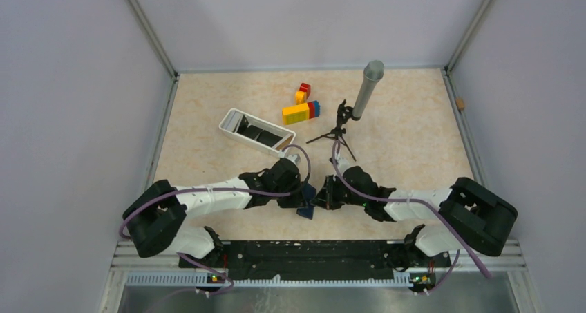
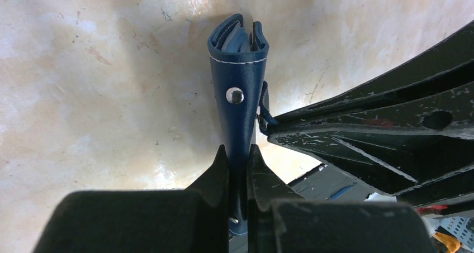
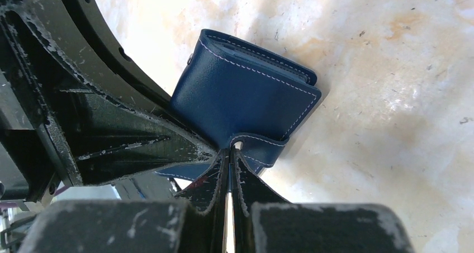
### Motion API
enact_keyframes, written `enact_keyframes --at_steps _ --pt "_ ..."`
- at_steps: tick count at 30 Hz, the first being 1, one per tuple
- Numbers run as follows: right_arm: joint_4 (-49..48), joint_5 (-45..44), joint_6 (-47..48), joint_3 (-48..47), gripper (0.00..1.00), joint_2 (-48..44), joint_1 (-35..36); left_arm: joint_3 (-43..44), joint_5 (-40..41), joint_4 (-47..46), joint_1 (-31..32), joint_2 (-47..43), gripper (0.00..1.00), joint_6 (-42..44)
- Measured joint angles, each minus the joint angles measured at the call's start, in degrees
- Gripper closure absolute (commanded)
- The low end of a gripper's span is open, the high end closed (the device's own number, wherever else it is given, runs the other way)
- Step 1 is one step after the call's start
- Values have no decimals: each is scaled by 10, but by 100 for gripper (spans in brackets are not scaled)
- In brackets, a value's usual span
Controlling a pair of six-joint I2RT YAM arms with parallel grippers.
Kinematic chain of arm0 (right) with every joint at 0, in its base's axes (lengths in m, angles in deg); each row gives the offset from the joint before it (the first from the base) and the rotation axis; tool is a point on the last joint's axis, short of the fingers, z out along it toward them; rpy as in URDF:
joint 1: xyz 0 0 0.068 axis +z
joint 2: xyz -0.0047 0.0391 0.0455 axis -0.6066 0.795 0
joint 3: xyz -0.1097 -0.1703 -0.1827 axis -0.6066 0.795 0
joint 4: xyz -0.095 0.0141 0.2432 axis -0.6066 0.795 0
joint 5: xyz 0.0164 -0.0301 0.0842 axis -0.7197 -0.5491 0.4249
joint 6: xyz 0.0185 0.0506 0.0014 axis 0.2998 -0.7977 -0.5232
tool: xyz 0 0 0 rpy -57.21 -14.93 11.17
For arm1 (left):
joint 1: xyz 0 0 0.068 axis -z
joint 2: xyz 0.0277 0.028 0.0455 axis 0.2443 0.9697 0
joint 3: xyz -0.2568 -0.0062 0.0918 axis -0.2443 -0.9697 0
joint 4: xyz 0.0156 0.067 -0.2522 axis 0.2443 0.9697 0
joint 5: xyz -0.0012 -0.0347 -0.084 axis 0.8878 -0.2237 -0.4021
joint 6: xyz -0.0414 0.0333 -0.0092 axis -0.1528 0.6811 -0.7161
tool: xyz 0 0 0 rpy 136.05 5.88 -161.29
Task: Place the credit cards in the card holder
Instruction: Close the card holder at the center of the board.
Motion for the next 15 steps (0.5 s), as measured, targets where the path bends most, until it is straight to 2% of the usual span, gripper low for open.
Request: enact_keyframes --at_steps 6,15 --pt "24 -14 0 0 100 -23 0 0 0 0 0 0 100 0" --pt "25 -10 0 0 100 -8 0 0 0 0 0 0 100 0"
